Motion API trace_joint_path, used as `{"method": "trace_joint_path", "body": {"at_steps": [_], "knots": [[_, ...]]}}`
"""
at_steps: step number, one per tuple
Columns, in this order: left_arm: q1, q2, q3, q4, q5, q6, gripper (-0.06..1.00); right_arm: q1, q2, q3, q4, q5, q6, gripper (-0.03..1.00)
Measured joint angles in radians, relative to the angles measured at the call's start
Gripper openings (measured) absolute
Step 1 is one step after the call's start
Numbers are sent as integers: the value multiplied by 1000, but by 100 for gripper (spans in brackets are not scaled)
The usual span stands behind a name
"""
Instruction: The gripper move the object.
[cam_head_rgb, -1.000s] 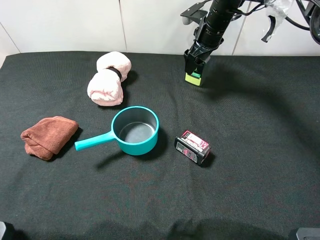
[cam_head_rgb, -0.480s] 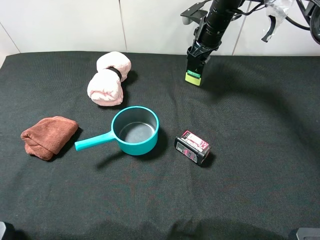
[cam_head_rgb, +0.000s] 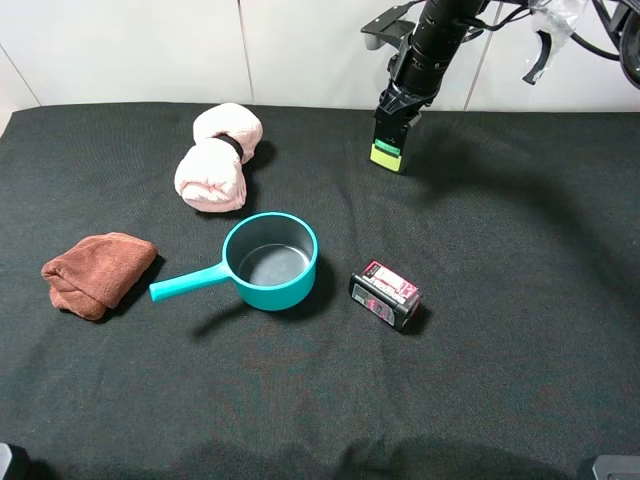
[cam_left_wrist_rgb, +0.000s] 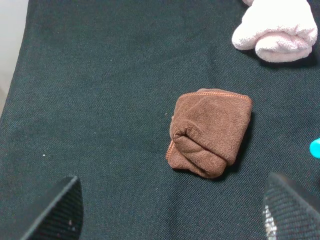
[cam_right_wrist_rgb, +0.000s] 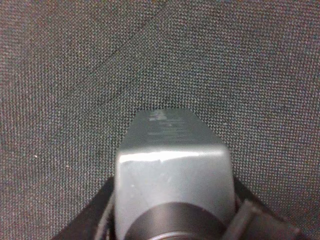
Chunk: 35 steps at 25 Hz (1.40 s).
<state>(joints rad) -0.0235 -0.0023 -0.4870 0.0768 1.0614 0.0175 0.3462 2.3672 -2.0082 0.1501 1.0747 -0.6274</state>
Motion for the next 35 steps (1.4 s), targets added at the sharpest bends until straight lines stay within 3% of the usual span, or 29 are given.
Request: {"method": "trace_joint_path", "body": {"at_steps": [7, 17, 35], "knots": [[0, 0, 0, 0, 0, 0, 77, 0, 0, -1, 0, 11, 0, 30], [0, 0, 0, 0, 0, 0, 77, 0, -13, -11, 0, 104, 6, 30], [0, 0, 0, 0, 0, 0, 77, -76, -151, -70, 6, 150, 263, 30]]}}
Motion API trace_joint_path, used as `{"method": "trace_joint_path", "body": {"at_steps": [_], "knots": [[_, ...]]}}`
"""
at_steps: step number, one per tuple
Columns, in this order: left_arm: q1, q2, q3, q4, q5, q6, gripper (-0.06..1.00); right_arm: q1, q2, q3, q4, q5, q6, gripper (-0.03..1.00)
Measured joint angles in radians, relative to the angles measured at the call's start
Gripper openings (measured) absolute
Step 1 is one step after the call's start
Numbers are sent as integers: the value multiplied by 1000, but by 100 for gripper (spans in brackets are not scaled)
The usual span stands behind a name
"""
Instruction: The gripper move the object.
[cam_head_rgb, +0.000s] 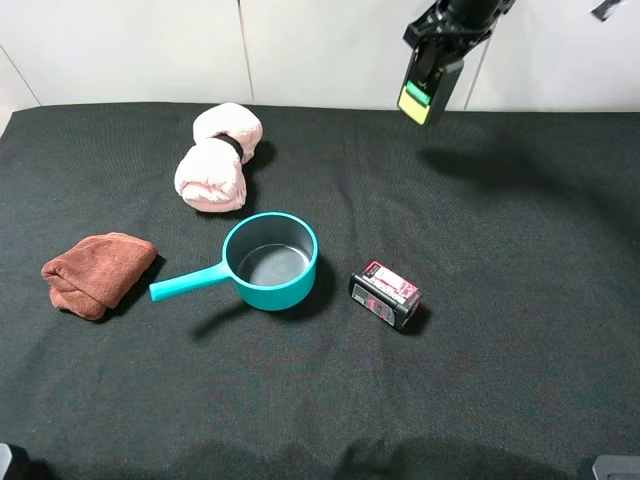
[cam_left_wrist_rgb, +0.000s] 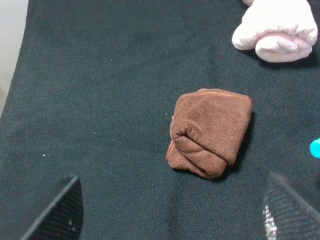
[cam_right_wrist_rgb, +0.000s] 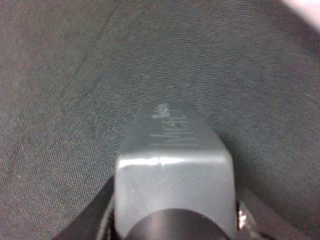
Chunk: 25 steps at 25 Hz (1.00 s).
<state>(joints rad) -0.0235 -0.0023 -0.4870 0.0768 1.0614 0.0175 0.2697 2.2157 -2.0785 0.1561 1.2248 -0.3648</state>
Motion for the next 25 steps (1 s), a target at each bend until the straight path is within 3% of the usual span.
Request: {"method": "trace_joint_path", "body": {"at_steps": [9, 25], "knots": [[0, 0, 0, 0, 0, 0, 77, -37, -84, 57, -25, 1, 201, 30], [0, 0, 0, 0, 0, 0, 77, -89, -349, 371, -83, 2, 326, 30]]}}
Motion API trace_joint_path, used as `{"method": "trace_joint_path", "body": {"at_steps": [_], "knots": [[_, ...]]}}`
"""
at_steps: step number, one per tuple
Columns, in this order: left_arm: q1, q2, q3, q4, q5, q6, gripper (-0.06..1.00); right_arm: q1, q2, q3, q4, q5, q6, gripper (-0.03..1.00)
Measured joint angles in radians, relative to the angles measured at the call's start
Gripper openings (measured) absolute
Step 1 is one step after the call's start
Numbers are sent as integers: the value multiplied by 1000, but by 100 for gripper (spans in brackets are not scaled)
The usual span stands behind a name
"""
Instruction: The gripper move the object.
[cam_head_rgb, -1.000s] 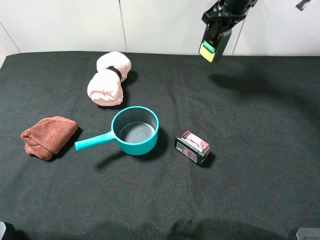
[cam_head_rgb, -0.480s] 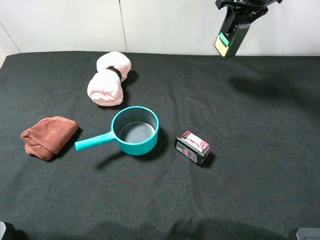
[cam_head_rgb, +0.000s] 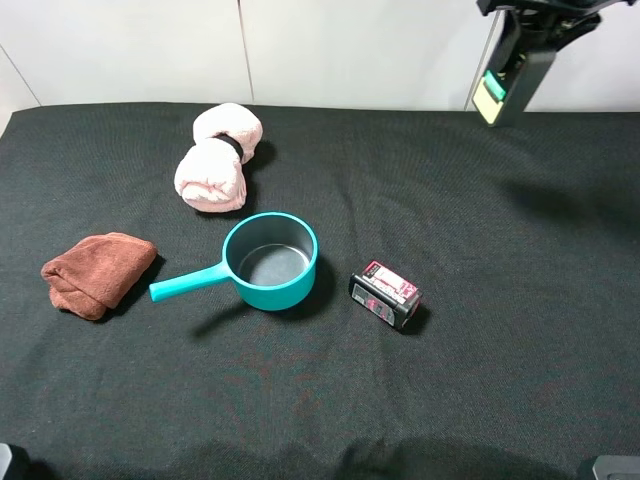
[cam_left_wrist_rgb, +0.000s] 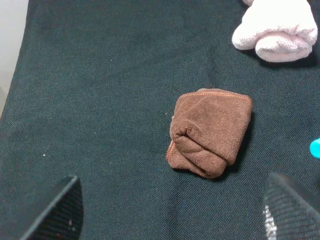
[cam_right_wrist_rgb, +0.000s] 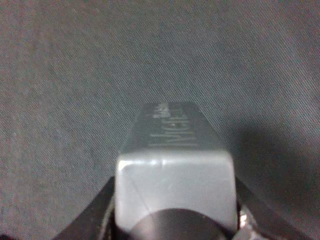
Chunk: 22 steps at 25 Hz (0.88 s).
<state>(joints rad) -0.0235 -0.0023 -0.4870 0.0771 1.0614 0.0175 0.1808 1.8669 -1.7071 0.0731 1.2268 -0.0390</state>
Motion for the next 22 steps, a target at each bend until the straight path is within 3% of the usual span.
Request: {"method": "trace_joint_path", "body": {"at_steps": [22], "knots": [[0, 0, 0, 0, 0, 0, 77, -9, -401, 408, 36, 1, 6, 30]]}}
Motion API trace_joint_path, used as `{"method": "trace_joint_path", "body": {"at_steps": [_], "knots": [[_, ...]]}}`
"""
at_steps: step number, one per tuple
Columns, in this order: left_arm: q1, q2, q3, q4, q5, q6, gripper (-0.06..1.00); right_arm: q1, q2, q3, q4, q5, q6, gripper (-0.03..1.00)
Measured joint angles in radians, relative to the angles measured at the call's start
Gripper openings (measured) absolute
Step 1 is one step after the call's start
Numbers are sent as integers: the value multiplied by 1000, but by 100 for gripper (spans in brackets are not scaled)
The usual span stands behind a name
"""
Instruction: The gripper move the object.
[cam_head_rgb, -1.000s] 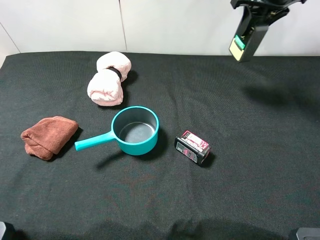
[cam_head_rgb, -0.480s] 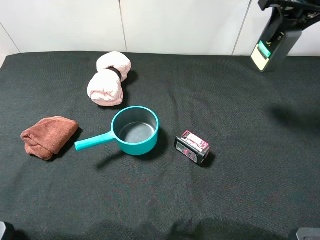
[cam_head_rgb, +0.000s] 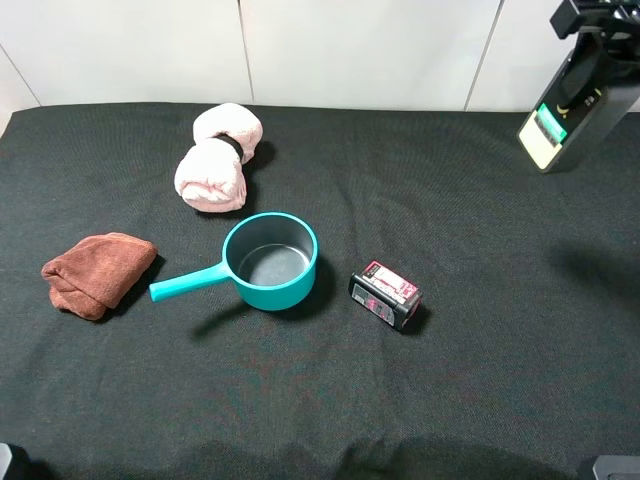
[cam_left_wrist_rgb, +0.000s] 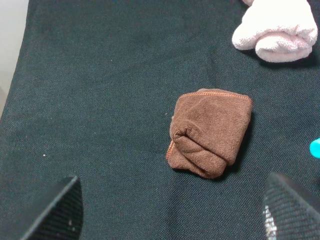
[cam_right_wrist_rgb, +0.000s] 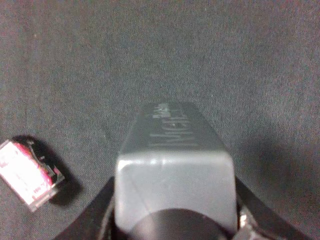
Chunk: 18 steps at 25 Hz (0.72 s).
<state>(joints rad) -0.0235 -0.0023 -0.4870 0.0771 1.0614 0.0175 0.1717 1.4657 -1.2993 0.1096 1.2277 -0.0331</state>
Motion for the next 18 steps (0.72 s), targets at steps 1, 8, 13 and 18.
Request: {"method": "trace_joint_path", "body": {"at_steps": [1, 8, 13, 18], "knots": [[0, 0, 0, 0, 0, 0, 77, 2, -5, 9, 5, 0, -4, 30], [0, 0, 0, 0, 0, 0, 77, 139, -6, 21, 4, -1, -4, 30], [0, 0, 0, 0, 0, 0, 77, 277, -6, 21, -10, -4, 4, 30], [0, 0, 0, 0, 0, 0, 77, 386, -6, 21, -18, -24, 39, 30]]}}
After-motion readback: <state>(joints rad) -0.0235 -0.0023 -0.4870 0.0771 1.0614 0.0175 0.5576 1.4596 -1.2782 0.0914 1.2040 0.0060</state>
